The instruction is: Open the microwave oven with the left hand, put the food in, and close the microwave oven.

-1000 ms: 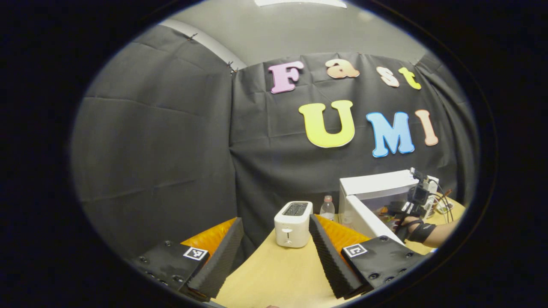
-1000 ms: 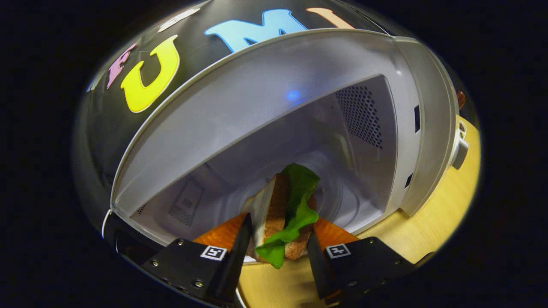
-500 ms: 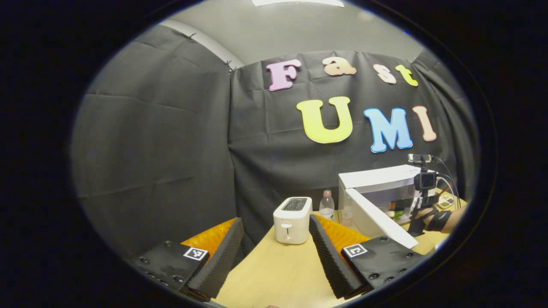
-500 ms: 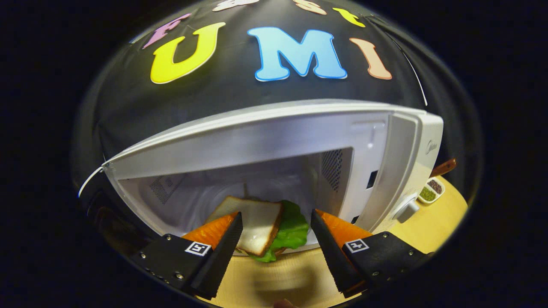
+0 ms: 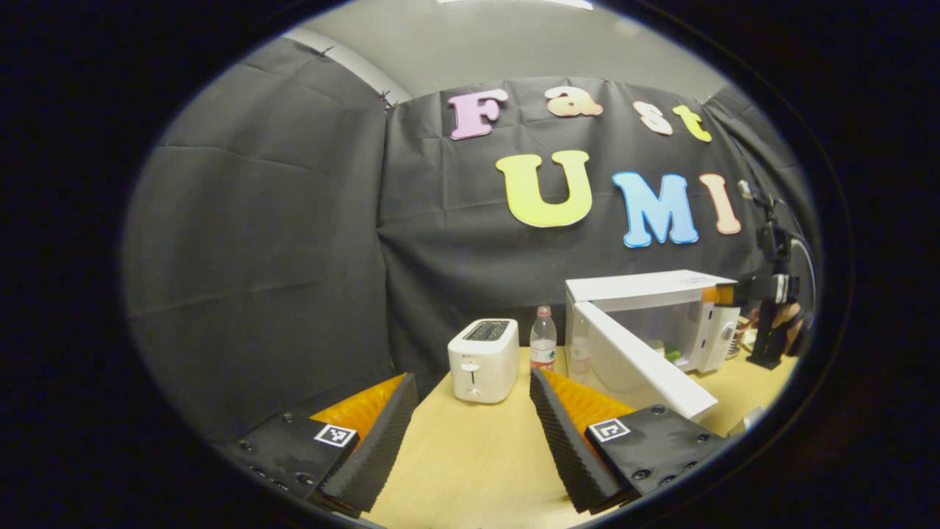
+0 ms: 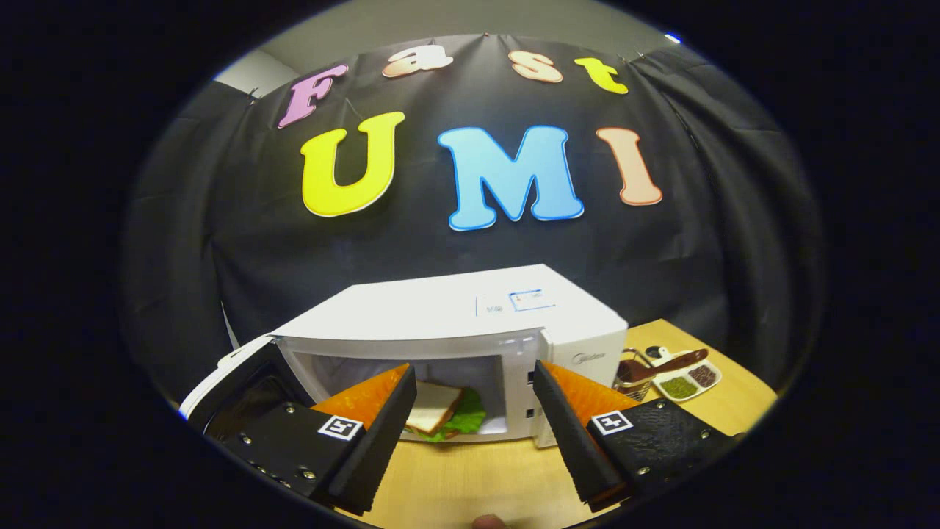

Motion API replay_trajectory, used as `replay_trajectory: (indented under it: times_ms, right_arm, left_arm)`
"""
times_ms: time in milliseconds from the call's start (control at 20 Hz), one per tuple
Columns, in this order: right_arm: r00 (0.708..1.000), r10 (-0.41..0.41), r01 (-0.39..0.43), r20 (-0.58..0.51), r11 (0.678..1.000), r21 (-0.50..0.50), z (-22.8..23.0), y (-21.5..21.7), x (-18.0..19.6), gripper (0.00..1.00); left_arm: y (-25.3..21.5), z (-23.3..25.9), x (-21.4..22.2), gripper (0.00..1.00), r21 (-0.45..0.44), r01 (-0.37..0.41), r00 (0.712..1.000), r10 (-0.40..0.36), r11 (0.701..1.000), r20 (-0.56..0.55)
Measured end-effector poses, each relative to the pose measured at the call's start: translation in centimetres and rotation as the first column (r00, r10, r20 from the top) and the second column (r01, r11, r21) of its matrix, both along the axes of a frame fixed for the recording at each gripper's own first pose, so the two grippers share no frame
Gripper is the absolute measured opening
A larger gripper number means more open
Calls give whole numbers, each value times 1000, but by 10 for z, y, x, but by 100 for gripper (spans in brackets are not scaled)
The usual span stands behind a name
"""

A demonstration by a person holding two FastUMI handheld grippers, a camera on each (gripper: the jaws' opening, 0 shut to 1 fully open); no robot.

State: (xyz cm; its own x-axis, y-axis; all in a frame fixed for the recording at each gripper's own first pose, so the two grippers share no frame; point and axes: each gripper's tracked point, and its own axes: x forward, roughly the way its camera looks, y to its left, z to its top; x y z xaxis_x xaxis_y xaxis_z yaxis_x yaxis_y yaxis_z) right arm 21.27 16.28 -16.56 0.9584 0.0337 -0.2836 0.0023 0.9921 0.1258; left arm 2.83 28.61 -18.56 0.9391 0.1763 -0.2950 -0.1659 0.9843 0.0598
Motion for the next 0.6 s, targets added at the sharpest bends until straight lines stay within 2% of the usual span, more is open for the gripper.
replay_trajectory:
  times_ms: [200, 400, 550, 600]
  right_arm:
    - [998, 21, -17, 64, 998, -68, 40, -38, -42, 97]
    - [998, 21, -15, 62, 995, -95, 55, -68, -75, 97]
    - [997, 42, -38, 66, 997, -67, 62, -78, -96, 97]
    - [997, 42, -37, 67, 997, -65, 65, -84, -100, 97]
  left_arm:
    - [-16, -19, -6, 99, -31, 4, 999, -5, 1000, -32]
    - [-26, -37, -16, 98, -29, 2, 998, -4, 1000, -69]
    - [-37, -45, -21, 78, -37, 10, 996, -14, 999, -93]
    - [-40, -48, -22, 75, -43, 8, 996, -12, 999, -94]
